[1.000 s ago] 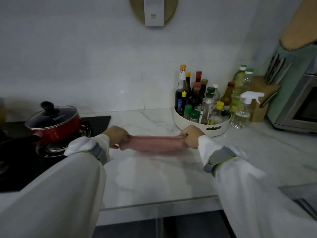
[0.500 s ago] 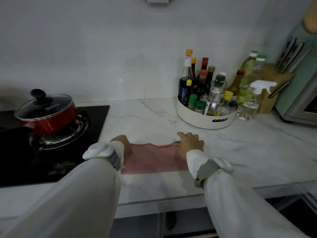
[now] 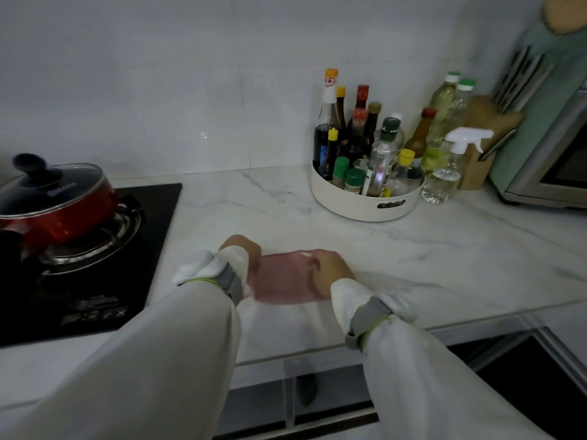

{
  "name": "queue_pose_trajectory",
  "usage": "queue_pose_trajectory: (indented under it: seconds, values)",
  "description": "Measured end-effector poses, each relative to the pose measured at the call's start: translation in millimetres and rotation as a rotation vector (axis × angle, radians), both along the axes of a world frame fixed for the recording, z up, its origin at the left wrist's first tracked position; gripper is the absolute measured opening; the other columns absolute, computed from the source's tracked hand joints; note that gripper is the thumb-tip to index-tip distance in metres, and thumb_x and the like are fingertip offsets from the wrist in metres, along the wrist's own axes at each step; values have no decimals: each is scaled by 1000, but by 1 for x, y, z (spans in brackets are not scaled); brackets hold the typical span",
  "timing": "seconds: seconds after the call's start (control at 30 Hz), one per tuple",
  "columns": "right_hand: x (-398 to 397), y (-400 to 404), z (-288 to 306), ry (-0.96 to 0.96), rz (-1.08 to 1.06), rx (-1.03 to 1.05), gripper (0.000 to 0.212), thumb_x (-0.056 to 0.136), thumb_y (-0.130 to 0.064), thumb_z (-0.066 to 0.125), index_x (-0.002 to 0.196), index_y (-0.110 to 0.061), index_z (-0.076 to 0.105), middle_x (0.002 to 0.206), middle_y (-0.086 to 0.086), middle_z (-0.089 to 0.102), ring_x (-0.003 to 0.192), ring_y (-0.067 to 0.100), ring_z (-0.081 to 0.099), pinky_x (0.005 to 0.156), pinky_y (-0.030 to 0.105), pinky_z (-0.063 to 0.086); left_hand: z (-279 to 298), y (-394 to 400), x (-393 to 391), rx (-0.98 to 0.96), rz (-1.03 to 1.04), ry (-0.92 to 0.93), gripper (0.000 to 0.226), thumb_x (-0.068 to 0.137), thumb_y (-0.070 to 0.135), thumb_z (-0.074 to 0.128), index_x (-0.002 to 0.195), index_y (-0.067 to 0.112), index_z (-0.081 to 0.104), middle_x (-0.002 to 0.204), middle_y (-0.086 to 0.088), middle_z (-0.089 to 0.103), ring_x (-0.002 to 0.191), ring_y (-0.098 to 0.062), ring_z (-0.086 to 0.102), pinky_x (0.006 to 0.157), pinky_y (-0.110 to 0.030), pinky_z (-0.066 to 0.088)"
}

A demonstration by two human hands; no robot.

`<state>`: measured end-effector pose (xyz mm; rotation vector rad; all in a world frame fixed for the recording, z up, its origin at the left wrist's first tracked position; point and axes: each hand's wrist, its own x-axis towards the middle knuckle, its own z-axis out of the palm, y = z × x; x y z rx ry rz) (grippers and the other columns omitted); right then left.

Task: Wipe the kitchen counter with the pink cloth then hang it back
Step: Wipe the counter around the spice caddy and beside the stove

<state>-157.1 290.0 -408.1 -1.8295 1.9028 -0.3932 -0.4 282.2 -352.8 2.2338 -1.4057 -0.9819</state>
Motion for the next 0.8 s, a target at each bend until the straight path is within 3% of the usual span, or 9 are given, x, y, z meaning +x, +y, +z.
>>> queue_pose_trajectory:
  seconds: [0.1, 0.2, 0.27, 0.37, 0.47, 0.53, 0.67, 0.8]
  values:
    - [-11, 2, 8, -83, -127, -34, 33, 92, -12, 38, 119, -13, 58, 124, 15, 60, 113, 33, 56, 95, 37, 47, 4, -8, -33, -73, -137, 114, 43, 99, 29, 43, 112, -7, 61, 111, -25, 65, 96, -36, 65, 76, -31, 49]
    - [-21, 5, 13, -153, -293, -130, 32, 95, -15, 35, 121, -10, 53, 125, 17, 56, 116, 35, 52, 96, 39, 44, 8, -1, -64, -28, -284, 375, 23, 97, 26, 49, 111, 11, 57, 93, -14, 60, 77, -27, 61, 74, -31, 47]
    - [-24, 9, 14, -142, -358, -181, 32, 96, -16, 36, 123, -10, 51, 127, 17, 53, 118, 36, 47, 96, 41, 41, 5, -1, -71, -62, -343, 287, 28, 96, 22, 48, 117, 8, 60, 105, -13, 62, 92, -29, 61, 81, -34, 47]
    - [-23, 16, 10, 15, -255, -162, 38, 92, -14, 42, 130, -10, 45, 134, 14, 48, 123, 34, 42, 99, 40, 38, -7, -6, -62, -161, -268, 68, 30, 94, 14, 44, 112, 4, 65, 123, -14, 63, 112, -32, 58, 88, -30, 44]
    - [-8, 19, -6, 148, -71, -62, 49, 93, -20, 42, 140, -7, 36, 146, 13, 37, 135, 29, 34, 111, 36, 27, -17, -3, -52, -162, -238, 14, 32, 91, 9, 42, 110, 8, 68, 123, -12, 64, 112, -30, 59, 84, -26, 42]
    - [5, 19, -16, 232, 26, 7, 55, 97, -27, 35, 148, -10, 22, 157, 9, 19, 145, 27, 15, 118, 40, 12, -21, 0, -50, -182, -223, 13, 32, 91, 9, 42, 108, 8, 69, 120, -12, 65, 110, -30, 59, 83, -25, 42]
    - [20, 15, -31, 321, 151, 135, 59, 99, -43, 21, 151, -21, 0, 161, 6, -2, 147, 31, -5, 117, 50, -2, -35, 1, -47, -176, -234, -17, 26, 89, 10, 43, 90, 7, 69, 103, -14, 68, 91, -28, 60, 75, -25, 41]
    - [17, 21, -32, 372, 220, 180, 58, 99, -46, 16, 150, -27, -6, 160, 2, -10, 146, 31, -13, 116, 52, -8, -42, 6, -47, -173, -243, -46, 28, 90, 12, 43, 93, 4, 69, 108, -16, 68, 101, -32, 61, 80, -27, 43]
